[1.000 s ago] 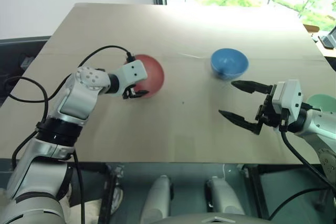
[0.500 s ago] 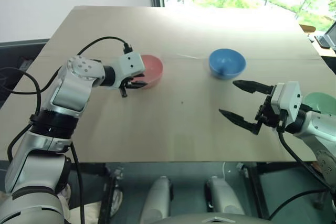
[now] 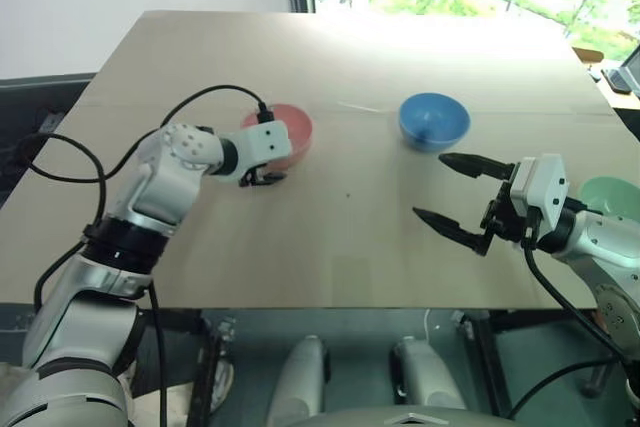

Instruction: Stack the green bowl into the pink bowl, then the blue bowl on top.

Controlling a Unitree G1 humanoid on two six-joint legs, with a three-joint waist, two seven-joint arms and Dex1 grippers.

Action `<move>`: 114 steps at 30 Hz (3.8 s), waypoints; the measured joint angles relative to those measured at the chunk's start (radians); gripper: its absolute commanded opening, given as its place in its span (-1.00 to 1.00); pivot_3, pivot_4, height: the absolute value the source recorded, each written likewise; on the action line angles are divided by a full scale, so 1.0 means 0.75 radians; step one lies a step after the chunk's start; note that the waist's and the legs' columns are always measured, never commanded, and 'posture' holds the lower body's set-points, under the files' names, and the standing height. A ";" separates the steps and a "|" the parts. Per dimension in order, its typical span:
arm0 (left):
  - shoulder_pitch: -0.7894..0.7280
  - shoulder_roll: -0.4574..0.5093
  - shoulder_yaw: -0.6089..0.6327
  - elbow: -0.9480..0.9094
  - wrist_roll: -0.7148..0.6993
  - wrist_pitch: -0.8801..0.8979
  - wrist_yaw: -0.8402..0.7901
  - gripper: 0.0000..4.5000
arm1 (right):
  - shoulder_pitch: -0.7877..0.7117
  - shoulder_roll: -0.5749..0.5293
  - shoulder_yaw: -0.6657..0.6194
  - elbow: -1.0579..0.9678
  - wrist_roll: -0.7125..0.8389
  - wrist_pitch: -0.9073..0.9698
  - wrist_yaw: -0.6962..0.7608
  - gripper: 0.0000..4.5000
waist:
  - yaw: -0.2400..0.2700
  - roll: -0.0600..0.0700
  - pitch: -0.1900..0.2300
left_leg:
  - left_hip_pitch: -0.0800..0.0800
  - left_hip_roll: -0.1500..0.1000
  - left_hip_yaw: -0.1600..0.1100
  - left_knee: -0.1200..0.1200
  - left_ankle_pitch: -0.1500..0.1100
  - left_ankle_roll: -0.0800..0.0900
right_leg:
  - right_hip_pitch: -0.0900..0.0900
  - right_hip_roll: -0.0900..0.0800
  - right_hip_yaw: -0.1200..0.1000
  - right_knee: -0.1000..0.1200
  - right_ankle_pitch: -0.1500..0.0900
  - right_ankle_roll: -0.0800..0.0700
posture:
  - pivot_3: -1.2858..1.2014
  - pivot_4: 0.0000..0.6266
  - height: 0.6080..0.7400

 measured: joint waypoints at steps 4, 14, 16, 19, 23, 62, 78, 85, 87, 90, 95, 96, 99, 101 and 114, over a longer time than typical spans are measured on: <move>-0.002 -0.022 0.001 0.021 0.013 0.009 0.013 -0.99 | 0.000 0.000 0.005 0.000 -0.006 0.000 -0.002 0.93 | -0.001 0.000 0.000 | 0.000 0.000 0.000 0.000 0.000 0.000 | 0.000 0.000 0.000 0.000 0.000 0.000 | 0.03 -0.52 1.00; 0.011 -0.055 0.031 -0.115 -0.160 0.002 -0.147 -0.99 | 0.009 0.004 0.004 -0.002 -0.023 0.001 -0.026 0.93 | 0.003 0.000 0.000 | 0.000 0.000 0.000 0.000 0.000 0.000 | 0.000 0.000 0.000 0.000 0.000 0.000 | 0.03 -0.52 1.00; 0.034 -0.058 0.034 -0.216 -0.240 -0.017 -0.225 -0.99 | 0.061 0.004 -0.015 -0.006 -0.023 0.003 -0.036 0.93 | 0.005 0.000 0.000 | 0.000 0.000 0.000 0.000 0.000 0.000 | 0.000 0.000 0.000 0.000 0.000 0.000 | 0.03 -0.52 1.00; 0.050 -0.059 0.015 -0.270 -0.285 -0.108 -0.318 -0.99 | 0.186 0.002 -0.081 -0.035 -0.021 0.004 -0.058 0.93 | 0.006 0.000 0.000 | 0.000 0.000 0.000 0.000 0.000 0.000 | 0.000 0.000 0.000 0.000 0.000 0.000 | 0.03 -0.52 1.00; 0.033 -0.138 -0.058 -0.237 -0.285 -0.257 -0.401 -0.99 | 0.298 0.003 -0.174 -0.091 -0.017 0.008 -0.091 0.93 | 0.008 0.001 0.000 | 0.006 0.000 0.000 0.001 0.000 0.000 | 0.007 0.000 0.000 -0.001 0.000 0.000 | 0.03 -0.52 1.00; 0.105 -0.225 0.441 -0.187 -1.092 0.108 -0.597 1.00 | 0.206 -0.028 -0.352 0.417 -0.459 0.457 -0.536 -0.97 | -0.004 0.004 -0.001 | 0.008 0.000 0.000 0.001 0.000 0.000 | 0.009 0.000 0.000 -0.001 0.000 0.000 | 0.03 -0.52 1.00; 0.251 -0.105 0.490 -0.077 -1.059 0.011 -0.595 1.00 | -0.207 0.085 0.159 -0.149 -0.239 0.569 -0.377 -0.97 | -0.007 0.005 0.000 | 0.008 0.002 -0.001 0.000 0.000 0.000 | 0.008 0.002 0.000 -0.002 0.000 0.000 | 0.03 -0.52 1.00; 0.310 -0.079 0.524 -0.010 -0.991 -0.094 -0.563 1.00 | -0.342 0.252 0.528 0.114 -0.342 0.527 -0.386 -0.59 | 0.012 0.004 0.000 | 0.005 -0.001 -0.003 0.000 0.000 0.000 | 0.007 -0.001 -0.003 -0.003 0.000 0.000 | 0.03 -0.52 1.00; 0.313 -0.079 0.529 -0.013 -0.993 -0.094 -0.552 1.00 | -0.343 0.246 0.533 0.163 -0.369 0.472 -0.368 -0.26 | 0.013 0.004 0.000 | 0.005 -0.001 -0.003 0.000 0.000 0.000 | 0.006 -0.001 -0.003 -0.002 0.000 0.000 | 0.03 -0.52 1.00; 0.331 -0.081 0.531 -0.034 -0.997 -0.092 -0.536 1.00 | -0.364 0.267 0.511 0.178 -0.348 0.435 -0.329 0.29 | 0.003 0.004 0.000 | 0.006 0.000 -0.003 0.000 0.000 0.000 | 0.006 0.000 -0.003 -0.001 0.000 0.000 | 0.03 -0.52 1.00; 0.354 -0.095 0.532 -0.068 -1.015 -0.086 -0.502 1.00 | -0.456 0.357 0.330 0.090 -0.111 0.487 -0.275 0.29 | -0.009 0.004 0.000 | 0.006 0.001 -0.003 0.000 0.000 0.000 | 0.006 0.000 -0.002 -0.001 0.000 0.000 | 0.03 -0.52 1.00; 0.357 -0.095 0.532 -0.073 -1.016 -0.086 -0.497 1.00 | -0.493 0.362 0.279 0.062 -0.046 0.516 -0.273 0.29 | -0.008 0.004 0.000 | 0.006 0.001 -0.003 0.000 0.000 0.000 | 0.006 0.000 -0.002 -0.001 0.000 0.000 | 0.03 -0.52 1.00; 0.357 -0.109 0.533 -0.079 -1.018 -0.086 -0.471 1.00 | -0.646 0.256 0.120 0.052 0.058 0.549 -0.244 0.29 | 0.001 0.005 0.001 | 0.006 0.000 -0.004 0.000 0.000 0.000 | 0.007 -0.001 -0.004 -0.002 0.000 0.000 | 0.03 -0.52 1.00; 0.358 -0.116 0.537 -0.080 -1.019 -0.086 -0.460 1.00 | -0.664 0.083 0.111 0.125 -0.055 0.430 -0.190 0.29 | 0.009 0.004 0.000 | 0.006 -0.001 -0.005 0.000 0.000 0.000 | 0.008 -0.002 -0.006 -0.003 0.000 -0.001 | 0.03 -0.52 1.00; 0.429 -0.097 0.584 -0.175 -1.033 -0.058 -0.408 1.00 | -0.903 0.010 0.512 1.598 -0.870 -0.709 -0.126 0.29 | -0.054 0.007 0.003 | 0.005 0.002 0.010 -0.005 0.000 0.000 | -0.003 0.001 0.011 0.001 0.000 -0.001 | 0.03 -0.52 1.00</move>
